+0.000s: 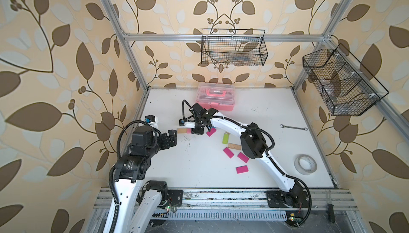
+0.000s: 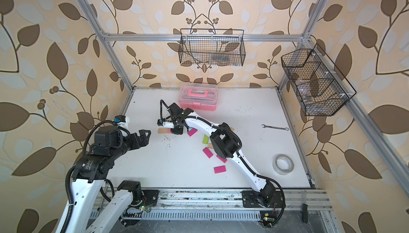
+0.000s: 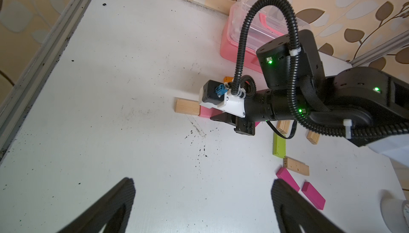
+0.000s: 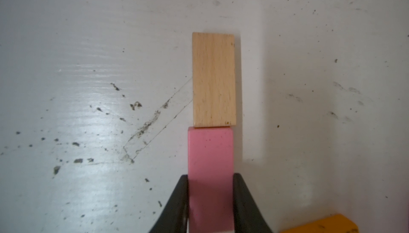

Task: Assemble the number 7 with building blocks
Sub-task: Assemble the building block at the center of the board.

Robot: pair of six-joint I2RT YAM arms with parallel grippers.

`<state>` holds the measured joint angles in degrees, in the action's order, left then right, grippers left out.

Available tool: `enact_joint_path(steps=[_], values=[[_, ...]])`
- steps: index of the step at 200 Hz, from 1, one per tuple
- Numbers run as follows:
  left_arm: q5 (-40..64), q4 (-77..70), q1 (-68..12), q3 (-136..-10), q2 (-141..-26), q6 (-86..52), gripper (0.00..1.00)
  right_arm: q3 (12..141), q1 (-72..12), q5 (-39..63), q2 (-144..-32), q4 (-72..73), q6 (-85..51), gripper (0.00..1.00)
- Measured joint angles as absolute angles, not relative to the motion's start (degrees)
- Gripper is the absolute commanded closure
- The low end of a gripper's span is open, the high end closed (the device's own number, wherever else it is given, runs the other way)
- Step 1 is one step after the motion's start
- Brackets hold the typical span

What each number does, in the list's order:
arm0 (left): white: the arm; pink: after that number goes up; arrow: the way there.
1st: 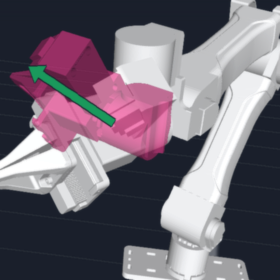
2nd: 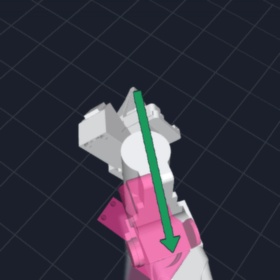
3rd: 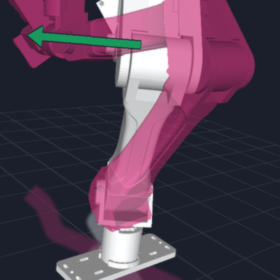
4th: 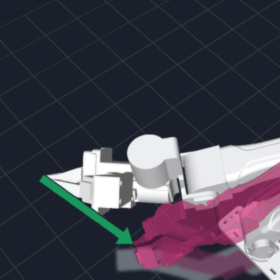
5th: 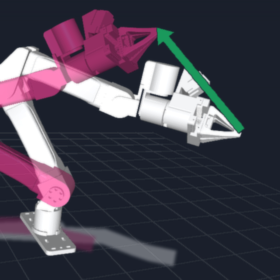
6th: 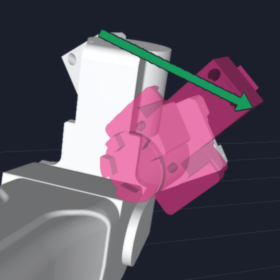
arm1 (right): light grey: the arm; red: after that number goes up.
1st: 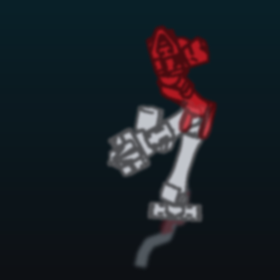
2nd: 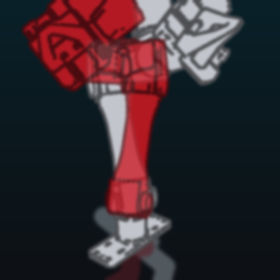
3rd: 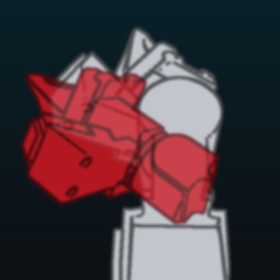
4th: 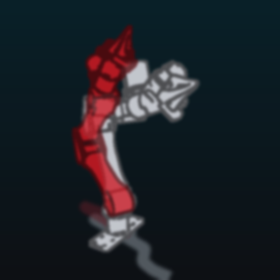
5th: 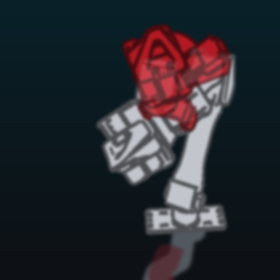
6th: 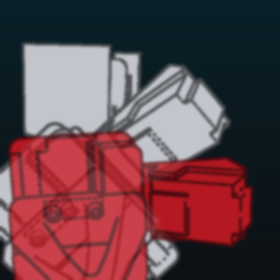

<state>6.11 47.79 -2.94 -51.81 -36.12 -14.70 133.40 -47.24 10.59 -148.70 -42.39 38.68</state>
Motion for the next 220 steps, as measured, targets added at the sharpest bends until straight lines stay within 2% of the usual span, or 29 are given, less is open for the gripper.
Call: enact_joint_path(steps=[72, 124, 220], values=[[7.01, 47.77, -2.94, -51.70, -36.01, -14.70, 0.01, 133.40, -47.24, 10.55, -148.70, -42.39, 38.85, 0.68], [7.14, 47.77, -2.94, -51.62, -35.94, -14.70, 0.01, 133.40, -47.22, 10.55, -148.70, -42.24, 38.81, 0.61], [7.20, 47.77, -2.94, -51.62, -35.97, -14.70, 0.01, 133.34, -47.22, 11.44, -148.70, -41.15, 38.63, 0.55]])
